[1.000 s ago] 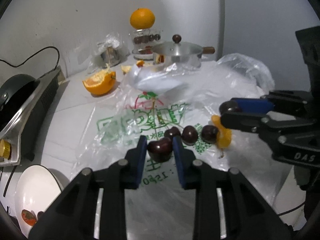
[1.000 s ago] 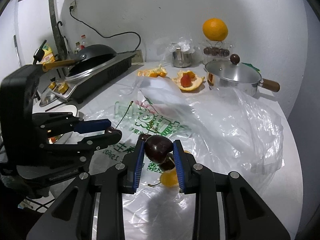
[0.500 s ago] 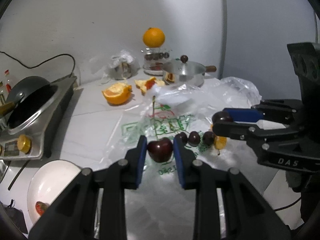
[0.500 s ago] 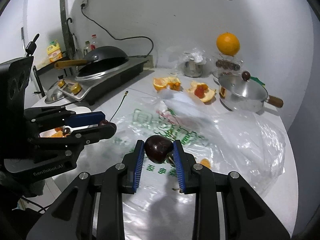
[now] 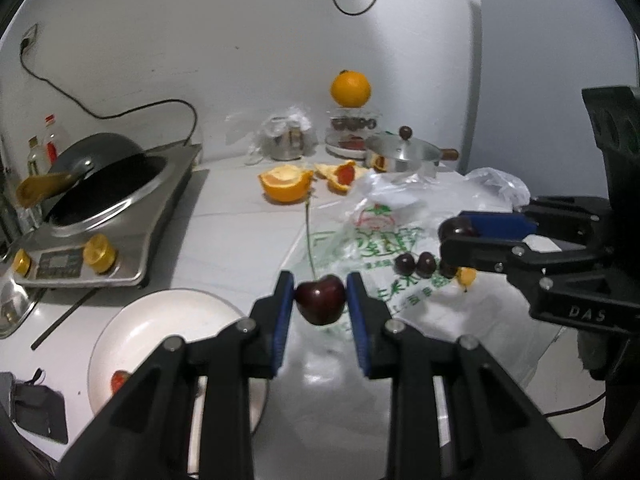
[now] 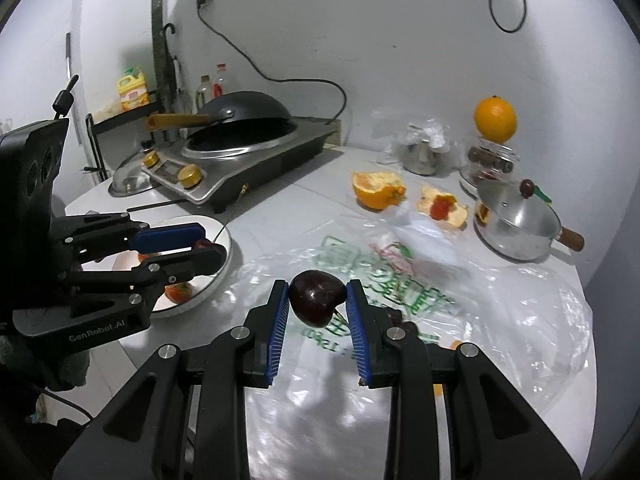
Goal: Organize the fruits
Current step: 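Carry both cherries over the white plate with both tools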
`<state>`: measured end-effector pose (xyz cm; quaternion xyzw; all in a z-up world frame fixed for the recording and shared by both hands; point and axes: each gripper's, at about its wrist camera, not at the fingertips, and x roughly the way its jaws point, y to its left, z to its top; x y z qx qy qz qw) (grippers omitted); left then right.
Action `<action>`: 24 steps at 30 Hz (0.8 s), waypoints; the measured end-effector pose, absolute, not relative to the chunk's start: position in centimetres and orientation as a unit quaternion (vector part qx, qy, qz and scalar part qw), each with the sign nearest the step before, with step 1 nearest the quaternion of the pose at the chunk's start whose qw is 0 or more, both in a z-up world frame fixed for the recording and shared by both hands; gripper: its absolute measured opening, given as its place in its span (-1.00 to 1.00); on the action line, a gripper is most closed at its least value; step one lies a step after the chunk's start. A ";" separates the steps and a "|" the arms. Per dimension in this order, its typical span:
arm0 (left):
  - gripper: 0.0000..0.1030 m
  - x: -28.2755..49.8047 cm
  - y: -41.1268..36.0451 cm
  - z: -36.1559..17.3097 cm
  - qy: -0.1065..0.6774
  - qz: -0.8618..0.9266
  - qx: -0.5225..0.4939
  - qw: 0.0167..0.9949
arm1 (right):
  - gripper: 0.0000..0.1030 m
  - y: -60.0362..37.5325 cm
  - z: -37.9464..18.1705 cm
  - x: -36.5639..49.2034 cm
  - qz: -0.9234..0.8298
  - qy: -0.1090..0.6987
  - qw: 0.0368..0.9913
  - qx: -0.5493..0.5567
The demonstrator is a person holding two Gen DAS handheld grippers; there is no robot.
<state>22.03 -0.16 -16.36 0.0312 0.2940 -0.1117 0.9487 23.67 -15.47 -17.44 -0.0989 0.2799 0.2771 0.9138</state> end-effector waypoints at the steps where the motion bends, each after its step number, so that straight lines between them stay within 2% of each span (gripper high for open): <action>1: -0.46 21.9 0.2 -16.5 0.295 -0.109 0.030 0.949 | -0.39 -15.1 -17.4 23.6 0.279 0.280 0.913 -0.101; 24: -0.46 20.6 9.5 -19.2 0.316 -0.050 -0.012 0.947 | -0.39 -6.7 -18.3 24.0 0.322 0.294 0.889 -0.142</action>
